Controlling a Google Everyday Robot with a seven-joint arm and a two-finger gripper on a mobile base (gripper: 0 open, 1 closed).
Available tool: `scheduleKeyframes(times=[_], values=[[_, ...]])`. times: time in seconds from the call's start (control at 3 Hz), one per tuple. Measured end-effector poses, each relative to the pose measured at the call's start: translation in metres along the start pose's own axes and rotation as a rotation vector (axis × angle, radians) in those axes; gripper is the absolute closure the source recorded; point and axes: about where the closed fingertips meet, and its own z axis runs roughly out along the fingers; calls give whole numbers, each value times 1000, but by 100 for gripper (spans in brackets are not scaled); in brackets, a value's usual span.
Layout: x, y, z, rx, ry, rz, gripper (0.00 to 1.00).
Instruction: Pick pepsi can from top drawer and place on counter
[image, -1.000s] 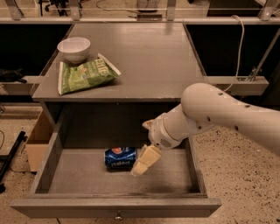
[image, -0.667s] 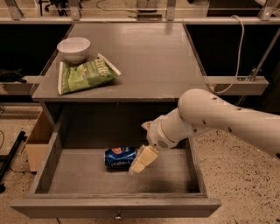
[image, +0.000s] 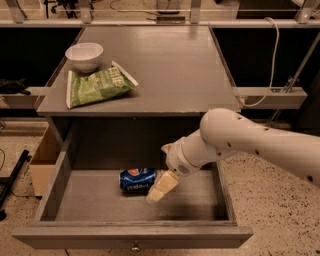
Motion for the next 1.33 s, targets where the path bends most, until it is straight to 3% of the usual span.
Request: scheduleKeyframes(times=[0.33,0.67,1.0,1.33], values=[[10,2,28,-25,13,9,0],[14,2,77,-62,35,11,0],[14,2,77,-62,35,11,4],[14,2,77,-62,35,11,27]])
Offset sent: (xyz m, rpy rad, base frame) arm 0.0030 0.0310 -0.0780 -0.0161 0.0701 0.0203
